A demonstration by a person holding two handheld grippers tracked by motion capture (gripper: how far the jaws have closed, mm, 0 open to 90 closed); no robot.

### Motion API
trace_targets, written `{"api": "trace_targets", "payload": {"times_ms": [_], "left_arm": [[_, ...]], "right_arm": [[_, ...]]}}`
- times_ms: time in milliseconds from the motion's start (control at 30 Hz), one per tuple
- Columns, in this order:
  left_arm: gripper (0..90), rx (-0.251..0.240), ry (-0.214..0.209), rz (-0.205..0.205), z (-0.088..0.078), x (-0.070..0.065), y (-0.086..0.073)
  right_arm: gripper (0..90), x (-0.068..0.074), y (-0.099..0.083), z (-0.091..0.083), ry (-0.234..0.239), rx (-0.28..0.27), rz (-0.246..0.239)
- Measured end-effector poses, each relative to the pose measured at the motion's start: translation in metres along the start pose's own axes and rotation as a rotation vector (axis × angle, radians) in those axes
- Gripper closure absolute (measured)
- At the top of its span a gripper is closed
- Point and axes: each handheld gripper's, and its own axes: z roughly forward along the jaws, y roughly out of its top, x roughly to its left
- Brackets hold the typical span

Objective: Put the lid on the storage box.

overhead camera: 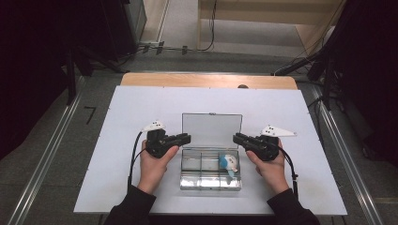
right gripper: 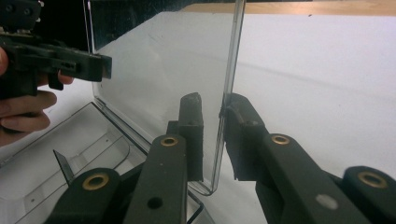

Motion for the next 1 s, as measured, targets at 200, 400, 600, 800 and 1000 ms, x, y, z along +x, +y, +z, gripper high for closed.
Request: {"api": "trace_targets", "payload": {"times_ms": [200, 400, 600, 800, 1000], "left_arm": [[65.4, -0.023, -0.019, -0.001, -0.001, -0.004, 0.006], [64.8, -0.052, -0.017, 0.005, -0.007, -0.006, 0.012], [72.1, -0.057, -0.003, 0.009, -0.008, -0.005, 0.011], [73.3, -0.063, -0.012, 0.023, -0.009, -0.005, 0.009], [73.0, -0.070, -0.011, 0.063, -0.011, -0.007, 0.007]], "right_arm": [[76.6, 0.002, -0.001, -0.002, -0.005, -0.010, -0.041], [76.6, 0.003, -0.002, -0.003, -0.017, -0.015, -0.063], [76.4, 0.004, -0.002, -0.003, -0.017, -0.016, -0.068], [76.0, 0.005, 0.000, -0.004, -0.021, 0.000, -0.060], [71.6, 0.005, 0.002, -0.006, -0.005, -0.005, -0.053]]}}
